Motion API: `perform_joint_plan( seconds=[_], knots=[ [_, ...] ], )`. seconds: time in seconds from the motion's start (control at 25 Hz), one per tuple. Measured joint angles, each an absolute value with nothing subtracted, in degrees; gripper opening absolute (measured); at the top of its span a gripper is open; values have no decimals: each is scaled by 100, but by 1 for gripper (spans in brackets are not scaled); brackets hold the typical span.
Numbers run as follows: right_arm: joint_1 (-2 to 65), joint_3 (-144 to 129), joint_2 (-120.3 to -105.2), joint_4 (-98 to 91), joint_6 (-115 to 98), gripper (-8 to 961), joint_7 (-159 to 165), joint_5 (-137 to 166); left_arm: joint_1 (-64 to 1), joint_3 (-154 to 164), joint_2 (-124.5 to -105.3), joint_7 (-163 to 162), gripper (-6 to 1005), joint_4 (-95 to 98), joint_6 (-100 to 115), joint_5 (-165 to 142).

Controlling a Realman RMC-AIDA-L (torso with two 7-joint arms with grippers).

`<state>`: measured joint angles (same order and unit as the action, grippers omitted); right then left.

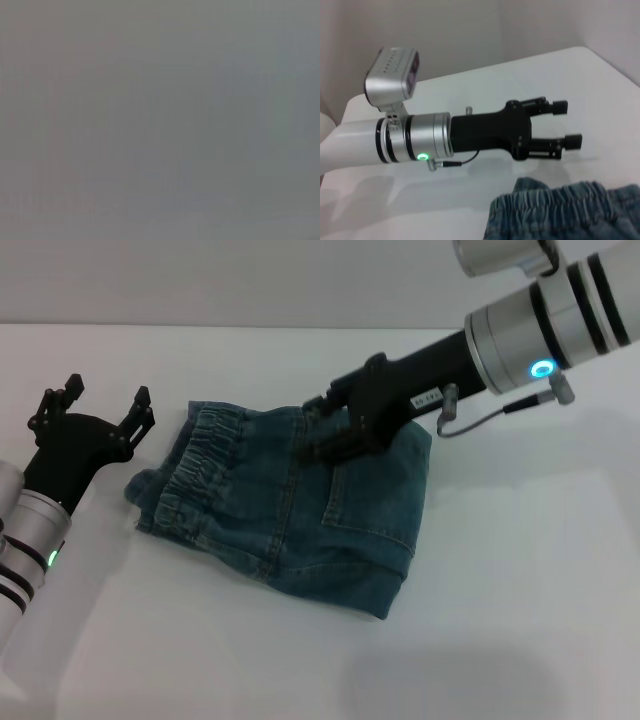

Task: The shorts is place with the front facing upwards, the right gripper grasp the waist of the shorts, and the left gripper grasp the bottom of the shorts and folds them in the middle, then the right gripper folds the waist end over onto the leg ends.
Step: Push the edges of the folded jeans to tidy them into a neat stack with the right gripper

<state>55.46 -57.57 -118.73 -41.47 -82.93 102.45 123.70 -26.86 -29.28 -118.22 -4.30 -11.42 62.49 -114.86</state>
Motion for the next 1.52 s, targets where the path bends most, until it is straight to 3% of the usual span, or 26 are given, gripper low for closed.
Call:
perform_joint_plan(
  seconds=[0.76,1.52],
  knots=[
    [5381,-5935,-11856,-3781,-9653,591,11194,13171,-2973,-2936,-11819,-430,842,-915,6180,-11471],
    [5283,-6048,-11865,-3249,-8658,592,11239,13486,-3054,-2919,-11830,-430,842,-958,6042,-11482]
  ],
)
